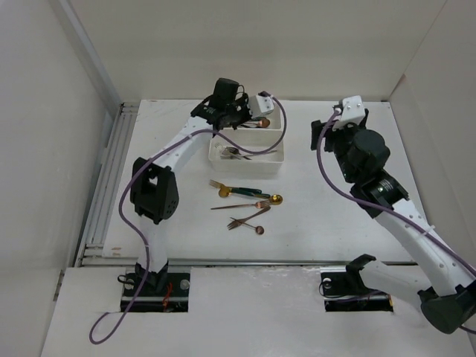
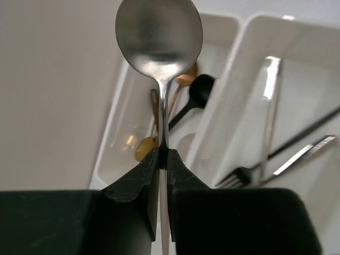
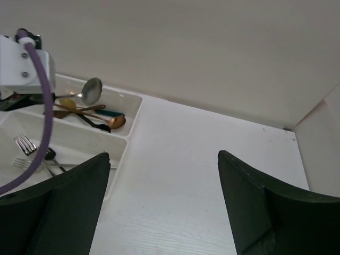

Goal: Sort the eating utensils into containers

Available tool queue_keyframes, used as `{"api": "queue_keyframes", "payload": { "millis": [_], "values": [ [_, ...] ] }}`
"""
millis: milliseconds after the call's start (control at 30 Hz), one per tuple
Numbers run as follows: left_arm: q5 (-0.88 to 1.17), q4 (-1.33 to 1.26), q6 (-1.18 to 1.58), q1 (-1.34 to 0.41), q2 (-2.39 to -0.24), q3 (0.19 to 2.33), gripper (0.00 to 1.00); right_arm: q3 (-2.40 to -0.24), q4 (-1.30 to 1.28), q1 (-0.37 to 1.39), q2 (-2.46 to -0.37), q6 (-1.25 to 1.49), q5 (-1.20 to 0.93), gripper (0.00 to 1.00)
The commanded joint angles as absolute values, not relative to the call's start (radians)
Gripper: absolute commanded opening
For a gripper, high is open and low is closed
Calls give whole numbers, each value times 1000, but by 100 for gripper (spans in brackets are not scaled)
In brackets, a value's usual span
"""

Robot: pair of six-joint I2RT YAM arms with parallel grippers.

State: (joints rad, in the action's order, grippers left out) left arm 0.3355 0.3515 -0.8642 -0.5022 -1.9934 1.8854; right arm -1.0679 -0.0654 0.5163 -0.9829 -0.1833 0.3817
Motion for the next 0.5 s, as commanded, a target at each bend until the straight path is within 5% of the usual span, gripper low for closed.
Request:
{"api": "queue_keyframes", "payload": {
  "millis": [0, 300, 367, 400, 467],
  "values": [
    [226, 103, -983, -494, -2042, 1913, 0, -1135, 17, 496, -1034, -236, 345, 87],
    [186, -170, -1020, -485, -2180, 1934, 3, -1190, 17, 468, -1109, -278, 316, 87],
    [186, -184, -1020, -485, -2180, 1915, 18, -1190, 17, 468, -1109, -278, 316, 87],
    [186, -210, -1020, -485, -2162, 1902, 47, -1190, 17, 468, -1109, -278, 316, 87],
    [172, -245, -997, -485, -2134, 1869, 68, -1180, 17, 459, -1109, -278, 307, 87]
  ]
}}
